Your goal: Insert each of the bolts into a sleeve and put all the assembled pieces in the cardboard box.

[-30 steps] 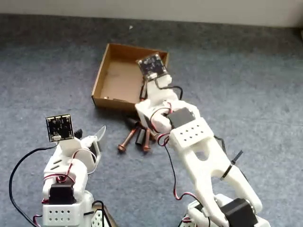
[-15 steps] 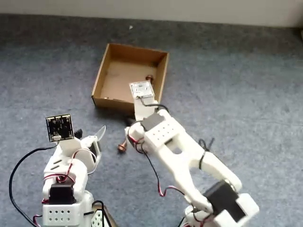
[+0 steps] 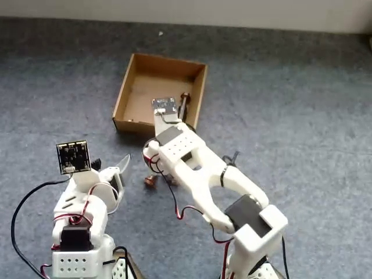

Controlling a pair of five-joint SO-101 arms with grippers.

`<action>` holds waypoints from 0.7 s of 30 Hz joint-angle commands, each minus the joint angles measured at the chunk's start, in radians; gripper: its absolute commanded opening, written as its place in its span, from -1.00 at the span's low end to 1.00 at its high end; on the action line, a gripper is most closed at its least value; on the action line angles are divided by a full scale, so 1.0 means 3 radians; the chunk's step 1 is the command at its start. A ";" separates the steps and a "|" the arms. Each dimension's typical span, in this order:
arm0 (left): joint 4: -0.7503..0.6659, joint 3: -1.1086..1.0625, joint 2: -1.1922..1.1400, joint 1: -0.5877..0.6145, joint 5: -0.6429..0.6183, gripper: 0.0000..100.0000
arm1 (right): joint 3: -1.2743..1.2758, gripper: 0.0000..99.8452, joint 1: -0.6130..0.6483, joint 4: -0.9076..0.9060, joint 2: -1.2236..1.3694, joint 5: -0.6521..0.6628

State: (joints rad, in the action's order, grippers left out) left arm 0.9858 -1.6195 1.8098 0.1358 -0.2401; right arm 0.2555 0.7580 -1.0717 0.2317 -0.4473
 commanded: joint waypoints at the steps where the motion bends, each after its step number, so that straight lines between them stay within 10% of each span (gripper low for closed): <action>1: -0.0056 0.0008 0.0013 0.0043 -0.0005 -0.45 | -0.0064 -0.80 -0.0136 -0.0049 0.0130 -0.0031; 21: -0.0061 -0.0038 0.0013 0.0043 0.0000 -0.45 | 0.0391 -0.99 -0.0217 -0.0565 -0.1476 0.0655</action>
State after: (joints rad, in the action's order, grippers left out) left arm 0.9858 -1.6364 1.8098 0.1358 -0.2401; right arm 0.3214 0.7089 -1.2221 -0.0245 -0.2816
